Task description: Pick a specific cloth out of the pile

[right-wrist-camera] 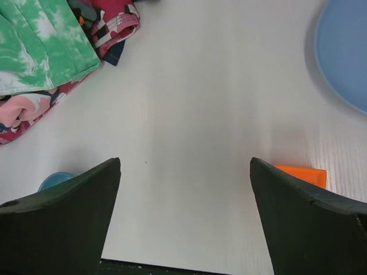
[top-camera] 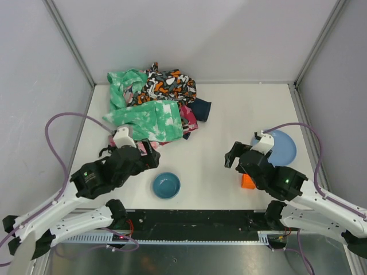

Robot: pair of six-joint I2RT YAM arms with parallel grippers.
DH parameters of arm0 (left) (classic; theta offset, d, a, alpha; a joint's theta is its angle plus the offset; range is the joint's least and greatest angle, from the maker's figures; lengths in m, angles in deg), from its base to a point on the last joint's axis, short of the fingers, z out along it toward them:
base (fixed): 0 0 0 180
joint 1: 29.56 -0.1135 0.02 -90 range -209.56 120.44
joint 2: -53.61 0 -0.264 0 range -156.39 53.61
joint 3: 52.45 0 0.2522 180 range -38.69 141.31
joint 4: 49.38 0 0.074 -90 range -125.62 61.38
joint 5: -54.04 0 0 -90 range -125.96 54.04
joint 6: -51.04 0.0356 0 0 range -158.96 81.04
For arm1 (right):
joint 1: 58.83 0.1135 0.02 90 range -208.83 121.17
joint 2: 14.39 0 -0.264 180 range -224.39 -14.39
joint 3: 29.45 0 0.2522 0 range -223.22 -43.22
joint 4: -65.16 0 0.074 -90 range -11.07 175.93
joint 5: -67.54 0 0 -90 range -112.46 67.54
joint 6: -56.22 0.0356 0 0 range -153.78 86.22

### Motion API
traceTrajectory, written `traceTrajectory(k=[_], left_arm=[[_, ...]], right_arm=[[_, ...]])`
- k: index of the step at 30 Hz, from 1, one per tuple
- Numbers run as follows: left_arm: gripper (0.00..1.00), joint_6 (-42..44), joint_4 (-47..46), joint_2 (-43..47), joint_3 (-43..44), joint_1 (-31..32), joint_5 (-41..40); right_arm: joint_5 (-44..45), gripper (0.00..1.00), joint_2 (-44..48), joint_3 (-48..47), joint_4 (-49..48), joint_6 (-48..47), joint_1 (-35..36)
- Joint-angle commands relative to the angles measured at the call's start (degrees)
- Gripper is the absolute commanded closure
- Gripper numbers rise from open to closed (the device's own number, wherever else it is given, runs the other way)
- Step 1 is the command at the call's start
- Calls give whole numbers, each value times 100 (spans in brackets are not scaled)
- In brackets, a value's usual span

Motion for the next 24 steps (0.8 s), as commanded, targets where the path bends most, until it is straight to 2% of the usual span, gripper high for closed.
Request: traceTrajectory(k=[1, 7, 12, 20, 24], left_arm=[[0, 248, -53, -429, 253, 13, -438], [0, 425, -61, -1354, 567, -214, -512], [0, 1116, -368, -3082, 1407, -1118, 207], [0, 2203, -470, -6986, 4285, -1566, 823], [0, 2529, -416, -8293, 5509, -1558, 642]], right_arm=[[60, 1, 93, 49, -559, -368, 48], [103, 1, -16, 105, -707, -655, 28], [209, 1, -26, 145, -590, -544, -239], [-868, 1, 244, 447, -956, -1005, -1289], [-1327, 1, 301, 584, -1189, -1256, -1672]])
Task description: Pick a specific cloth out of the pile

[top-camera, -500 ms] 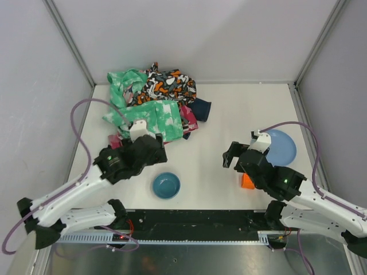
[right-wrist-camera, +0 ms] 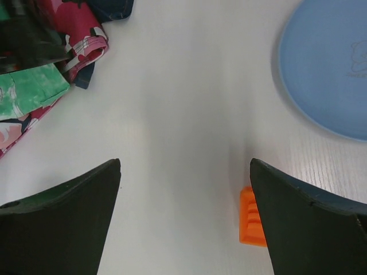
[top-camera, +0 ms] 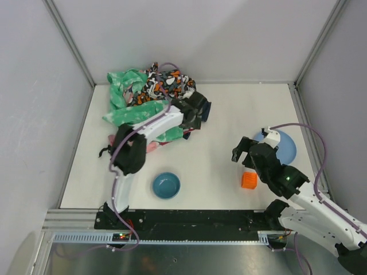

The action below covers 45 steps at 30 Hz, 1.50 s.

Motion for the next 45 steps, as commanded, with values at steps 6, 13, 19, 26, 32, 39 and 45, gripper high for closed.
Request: traceTrajectory(k=[6, 13, 19, 26, 32, 39, 45], left_arm=[[0, 1094, 448, -2321, 2276, -29, -950], [0, 1419, 812, -3101, 2907, -348, -1660], [0, 839, 866, -2001, 2608, -1278, -1754], [0, 875, 876, -1547, 2943, -2476, -1736], [0, 793, 867, -1308, 2687, -3139, -1398], [5, 824, 844, -1297, 2681, -3576, -562], [9, 838, 852, -1399, 2801, -3756, -114]], right_arm=[[-734, 1, -11, 166, -559, -563, -529], [-939, 0, -326, 227, -807, -706, -694], [-1355, 1, -855, 263, -1723, -1143, -790], [-2222, 1, -1960, 221, -3614, -1599, -1152], [-3172, 1, -3902, -991, -4760, -1805, -1233], [-4329, 1, -6385, -3507, -4478, -1939, -1161], [-4392, 1, -8025, -5666, -3920, -2072, -878]])
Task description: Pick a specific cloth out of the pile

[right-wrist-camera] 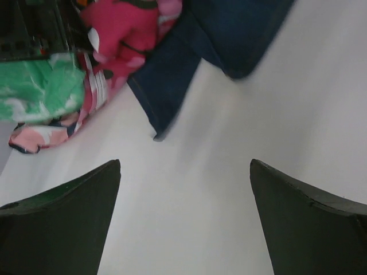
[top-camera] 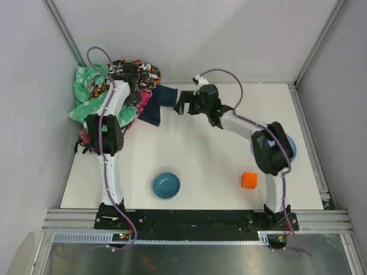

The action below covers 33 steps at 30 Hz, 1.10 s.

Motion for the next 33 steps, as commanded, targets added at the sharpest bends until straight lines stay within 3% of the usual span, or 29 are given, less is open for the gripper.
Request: traceTrajectory(k=[1, 4, 6, 7, 10, 12, 17, 26, 33], left_arm=[[9, -42, -215, 286, 226, -315, 55], [8, -42, -216, 350, 204, -370, 22], [7, -36, -218, 343, 205, -402, -9], [7, -7, -214, 314, 228, -423, -21], [7, 33, -218, 231, 296, -465, -24], [7, 34, -219, 210, 336, -619, -3], [6, -1, -232, 239, 371, -747, 112], [5, 39, -240, 176, 418, -808, 129], [5, 72, -239, 201, 425, -811, 145]], right_arm=[[-173, 1, -1401, -2363, 875, -319, 294], [-226, 1, -3236, -5438, 2412, -61, 356], [-479, 1, -4146, -6588, 2978, 590, 288], [-660, 1, -4229, -6633, 2831, 1053, 236], [-759, 1, -3798, -5015, 1556, 2126, 142], [-595, 1, -3601, -4546, 1409, 2359, 133], [-678, 1, -4104, -5213, 1966, 2620, 288], [-832, 1, -4774, -5652, 1689, 3510, 645], [-737, 10, -5102, -5799, 1299, 4034, 785]])
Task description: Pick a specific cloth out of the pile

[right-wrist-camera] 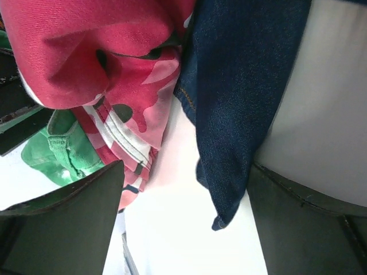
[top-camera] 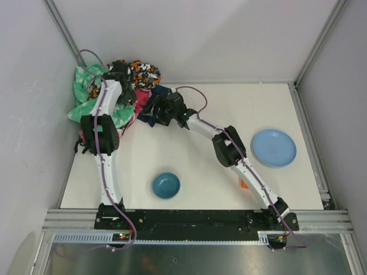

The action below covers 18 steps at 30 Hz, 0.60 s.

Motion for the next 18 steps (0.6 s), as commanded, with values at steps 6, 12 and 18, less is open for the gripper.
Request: traceTrajectory(k=[6, 12, 18], left_arm=[[5, 23, -269, 331, 302, -354, -496], [4, -1, -276, 442, 245, -357, -480], [4, -20, -279, 507, 160, -355, -528]], right_arm=[[408, 31, -575, -456, 33, 634, 91], [740, 67, -602, -620, -168, 895, 154], [1011, 99, 334, 105, -525, -583, 179]])
